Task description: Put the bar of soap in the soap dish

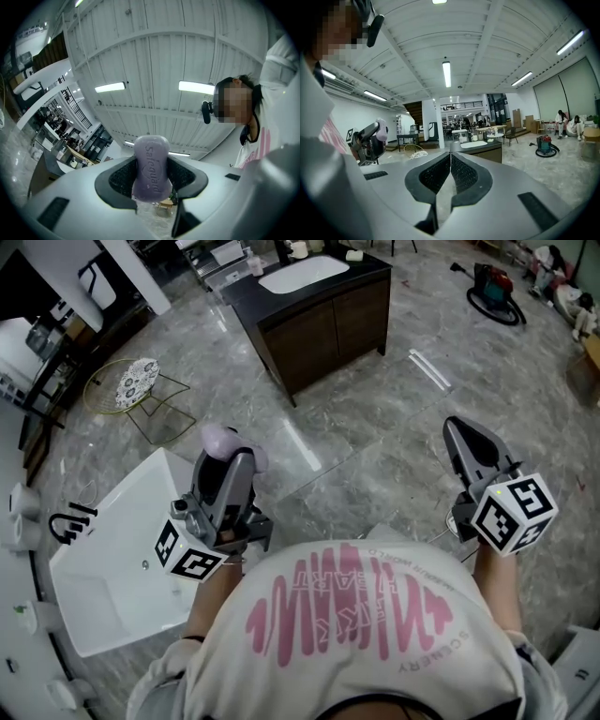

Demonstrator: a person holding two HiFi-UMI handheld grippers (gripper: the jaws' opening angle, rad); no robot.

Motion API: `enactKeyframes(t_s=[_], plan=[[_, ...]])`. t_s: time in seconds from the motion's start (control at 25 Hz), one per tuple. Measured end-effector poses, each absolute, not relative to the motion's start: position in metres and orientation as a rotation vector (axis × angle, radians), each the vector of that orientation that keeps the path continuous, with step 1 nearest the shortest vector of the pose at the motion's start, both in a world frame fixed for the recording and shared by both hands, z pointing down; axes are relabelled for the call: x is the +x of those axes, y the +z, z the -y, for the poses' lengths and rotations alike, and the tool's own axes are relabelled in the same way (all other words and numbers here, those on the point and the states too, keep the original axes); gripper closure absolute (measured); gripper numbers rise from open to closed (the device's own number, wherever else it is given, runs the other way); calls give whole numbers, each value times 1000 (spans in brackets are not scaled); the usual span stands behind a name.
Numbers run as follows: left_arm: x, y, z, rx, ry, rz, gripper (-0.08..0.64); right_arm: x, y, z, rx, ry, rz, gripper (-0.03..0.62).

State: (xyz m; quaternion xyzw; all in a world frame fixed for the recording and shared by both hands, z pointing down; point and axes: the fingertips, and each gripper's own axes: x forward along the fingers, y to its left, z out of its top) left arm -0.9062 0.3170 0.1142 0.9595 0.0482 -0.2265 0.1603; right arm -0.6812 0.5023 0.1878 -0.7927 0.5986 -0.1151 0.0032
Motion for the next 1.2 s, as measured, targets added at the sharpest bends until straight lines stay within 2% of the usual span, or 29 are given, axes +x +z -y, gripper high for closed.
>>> enactKeyframes(t_s=[0.76, 1.2], plan=[[-874, 112, -306, 2718, -649, -142, 356, -648, 182, -481, -2475, -344, -1927, 574], [-765, 106, -260, 2730, -723, -14, 356, -524, 176, -414, -2415, -315, -2060, 574]])
